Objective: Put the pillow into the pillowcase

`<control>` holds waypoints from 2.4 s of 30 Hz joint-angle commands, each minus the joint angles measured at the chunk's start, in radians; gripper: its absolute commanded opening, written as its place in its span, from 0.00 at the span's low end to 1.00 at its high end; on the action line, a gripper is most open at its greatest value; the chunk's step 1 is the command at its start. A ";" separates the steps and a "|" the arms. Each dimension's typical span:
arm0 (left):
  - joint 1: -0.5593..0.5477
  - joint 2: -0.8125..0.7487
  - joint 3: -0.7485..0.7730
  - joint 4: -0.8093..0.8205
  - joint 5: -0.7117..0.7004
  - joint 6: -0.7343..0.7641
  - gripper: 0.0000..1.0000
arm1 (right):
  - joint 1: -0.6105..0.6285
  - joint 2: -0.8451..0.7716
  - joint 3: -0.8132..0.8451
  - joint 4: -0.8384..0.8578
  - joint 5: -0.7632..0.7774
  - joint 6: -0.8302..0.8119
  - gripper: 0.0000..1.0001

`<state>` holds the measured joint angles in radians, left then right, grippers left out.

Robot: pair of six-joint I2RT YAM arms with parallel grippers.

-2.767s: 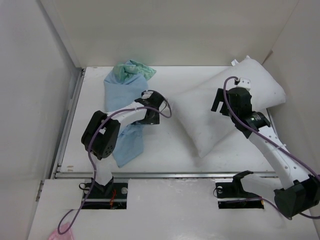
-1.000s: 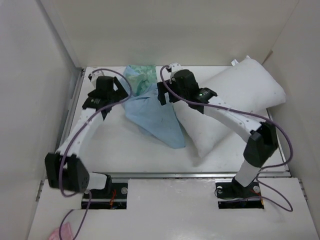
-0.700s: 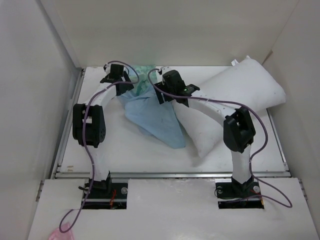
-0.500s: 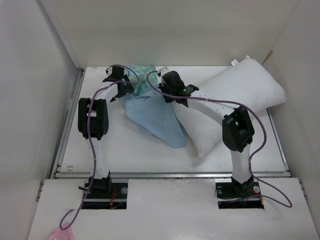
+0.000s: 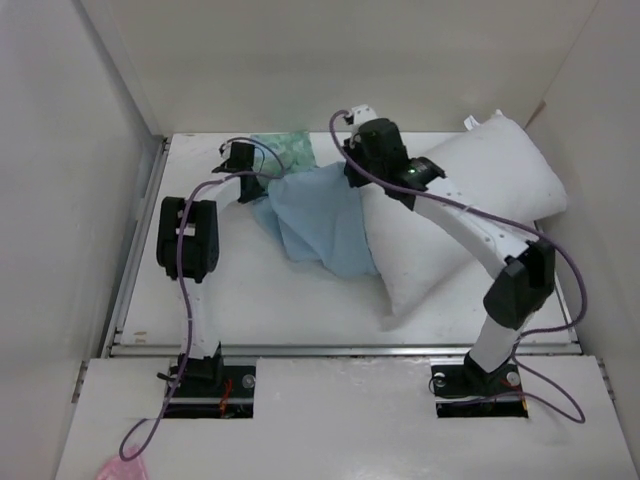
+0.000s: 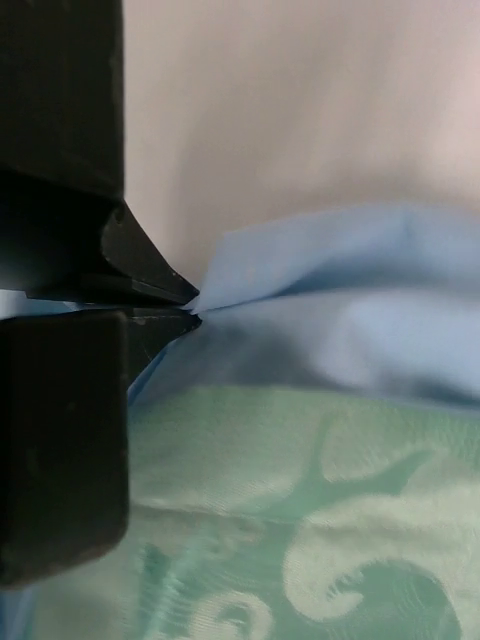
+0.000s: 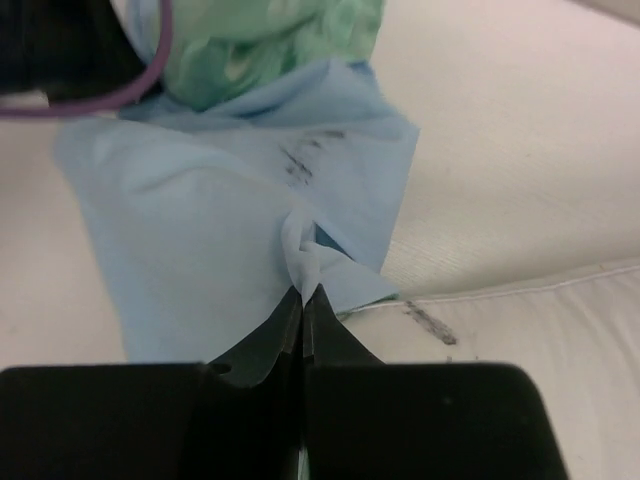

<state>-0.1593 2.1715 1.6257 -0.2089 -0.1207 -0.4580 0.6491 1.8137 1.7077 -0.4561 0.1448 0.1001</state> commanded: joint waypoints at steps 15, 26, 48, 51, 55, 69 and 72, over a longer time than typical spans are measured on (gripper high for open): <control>0.224 -1.216 -0.247 -0.222 -0.548 -0.077 0.00 | -0.031 -0.383 0.058 -0.044 0.042 0.055 0.00; 0.242 -0.958 -0.286 -0.236 -0.564 -0.094 0.00 | -0.074 -0.058 0.233 -0.142 0.041 0.064 0.00; 0.071 -0.719 -0.334 -0.060 -0.025 -0.038 1.00 | -0.227 -0.306 -0.309 -0.150 0.034 -0.023 0.99; -0.024 -0.617 -0.303 -0.078 0.001 -0.019 1.00 | -0.227 -0.333 -0.402 -0.125 -0.010 -0.023 0.99; -0.057 -0.532 -0.291 -0.076 0.068 -0.019 1.00 | -0.227 -0.208 -0.432 -0.060 -0.124 -0.033 0.99; -0.195 -0.314 -0.196 -0.075 -0.011 -0.028 1.00 | -0.267 -0.350 -0.464 -0.249 0.284 0.193 0.00; -0.223 -0.283 -0.182 -0.075 -0.011 -0.028 1.00 | -0.290 -0.484 -0.419 -0.315 0.334 0.228 0.00</control>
<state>-0.3542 1.8847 1.3960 -0.2852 -0.1169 -0.4950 0.3977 1.4277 1.2613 -0.5804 0.3012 0.2623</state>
